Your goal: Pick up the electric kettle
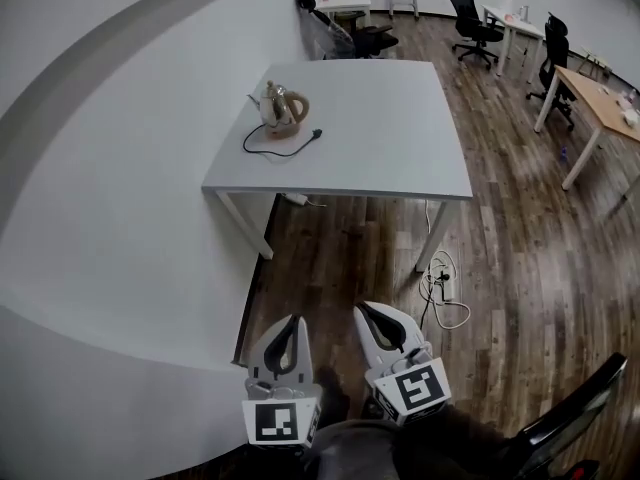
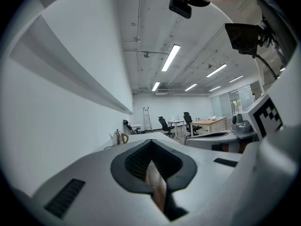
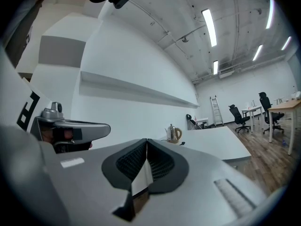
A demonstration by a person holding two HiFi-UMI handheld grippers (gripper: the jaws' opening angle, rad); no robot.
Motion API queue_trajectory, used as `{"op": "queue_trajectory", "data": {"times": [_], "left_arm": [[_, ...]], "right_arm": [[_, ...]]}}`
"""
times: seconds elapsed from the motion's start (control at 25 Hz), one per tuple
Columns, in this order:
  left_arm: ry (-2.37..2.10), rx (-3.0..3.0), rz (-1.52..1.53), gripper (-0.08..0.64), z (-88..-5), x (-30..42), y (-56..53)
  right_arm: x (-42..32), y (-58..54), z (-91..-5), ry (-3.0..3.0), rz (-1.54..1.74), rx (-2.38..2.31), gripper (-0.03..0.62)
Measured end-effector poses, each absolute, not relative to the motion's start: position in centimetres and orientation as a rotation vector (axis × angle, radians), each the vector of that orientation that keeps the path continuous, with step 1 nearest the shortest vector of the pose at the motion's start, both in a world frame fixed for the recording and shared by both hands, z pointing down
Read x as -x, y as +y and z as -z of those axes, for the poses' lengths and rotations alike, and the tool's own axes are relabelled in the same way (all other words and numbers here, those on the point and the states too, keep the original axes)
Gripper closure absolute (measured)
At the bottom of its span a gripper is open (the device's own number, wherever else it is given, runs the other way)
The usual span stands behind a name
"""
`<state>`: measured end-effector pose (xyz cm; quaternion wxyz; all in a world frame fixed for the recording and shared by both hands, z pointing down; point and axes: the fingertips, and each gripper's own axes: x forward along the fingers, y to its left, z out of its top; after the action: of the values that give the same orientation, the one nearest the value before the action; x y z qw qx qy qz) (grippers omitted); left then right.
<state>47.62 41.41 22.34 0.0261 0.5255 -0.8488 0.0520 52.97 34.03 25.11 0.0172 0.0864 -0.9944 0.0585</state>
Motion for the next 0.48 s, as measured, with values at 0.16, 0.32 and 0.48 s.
{"op": "queue_trajectory", "data": {"times": [0.16,0.32,0.48], "left_arm": [[-2.626,-1.623,-0.12,0.56,-23.0,-44.2,40.8],[-2.586,-1.659,-0.112,0.56,-23.2,-41.2,40.3],[-2.598,-1.652,-0.099,0.56,-23.6,-36.1,40.1]], "right_arm": [[-49.8,33.1,-25.5,-3.067,-0.18,-0.295,0.588],[-46.1,32.7,-25.0,-3.079,-0.159,-0.322,0.588],[-40.9,32.8,-25.4,-3.086,-0.133,-0.297,0.588]]}}
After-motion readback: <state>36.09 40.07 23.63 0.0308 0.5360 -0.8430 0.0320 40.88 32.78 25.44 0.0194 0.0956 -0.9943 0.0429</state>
